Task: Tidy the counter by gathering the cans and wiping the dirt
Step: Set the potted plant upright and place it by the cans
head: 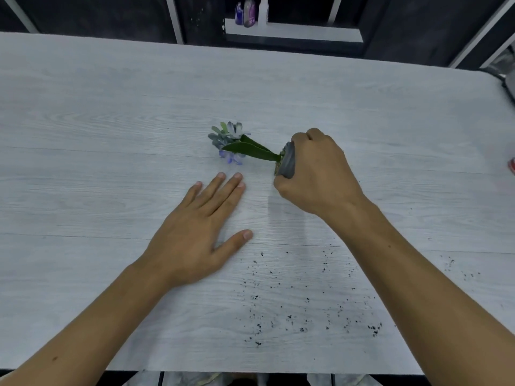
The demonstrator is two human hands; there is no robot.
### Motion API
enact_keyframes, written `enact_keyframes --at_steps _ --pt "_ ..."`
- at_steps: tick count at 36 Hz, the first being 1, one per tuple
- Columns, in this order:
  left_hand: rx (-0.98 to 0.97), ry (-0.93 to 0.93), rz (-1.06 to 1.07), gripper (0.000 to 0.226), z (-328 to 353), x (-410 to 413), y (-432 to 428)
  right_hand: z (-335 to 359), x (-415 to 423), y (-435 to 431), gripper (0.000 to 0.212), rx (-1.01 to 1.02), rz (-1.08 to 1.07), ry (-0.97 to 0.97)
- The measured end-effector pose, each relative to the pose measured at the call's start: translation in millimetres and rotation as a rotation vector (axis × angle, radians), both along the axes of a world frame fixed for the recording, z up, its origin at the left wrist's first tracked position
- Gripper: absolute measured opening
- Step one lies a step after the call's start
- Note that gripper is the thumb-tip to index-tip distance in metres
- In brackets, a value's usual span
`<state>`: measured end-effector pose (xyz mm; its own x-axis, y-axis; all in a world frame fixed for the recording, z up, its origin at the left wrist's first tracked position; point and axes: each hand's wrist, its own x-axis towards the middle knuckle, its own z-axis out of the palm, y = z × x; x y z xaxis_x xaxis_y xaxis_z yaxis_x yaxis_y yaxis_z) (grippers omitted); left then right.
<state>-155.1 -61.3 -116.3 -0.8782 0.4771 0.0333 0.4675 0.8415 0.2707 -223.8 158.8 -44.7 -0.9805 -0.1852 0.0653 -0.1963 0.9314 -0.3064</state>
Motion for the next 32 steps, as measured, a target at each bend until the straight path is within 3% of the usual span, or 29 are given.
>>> enact_keyframes --at_steps 6,13,32 --pt "0.040 -0.012 0.010 0.076 2.5 0.3 1.0 -9.3 9.9 16.6 0.046 -0.325 -0.125 -0.019" --pt "0.089 -0.040 0.029 0.074 9.1 -0.8 5.0 -8.0 32.5 44.1 0.046 -0.702 -0.238 -0.011" --pt "0.152 -0.057 -0.082 0.076 47.8 -40.5 137.0 -2.5 69.2 191.2 0.066 -0.947 -0.436 0.131"
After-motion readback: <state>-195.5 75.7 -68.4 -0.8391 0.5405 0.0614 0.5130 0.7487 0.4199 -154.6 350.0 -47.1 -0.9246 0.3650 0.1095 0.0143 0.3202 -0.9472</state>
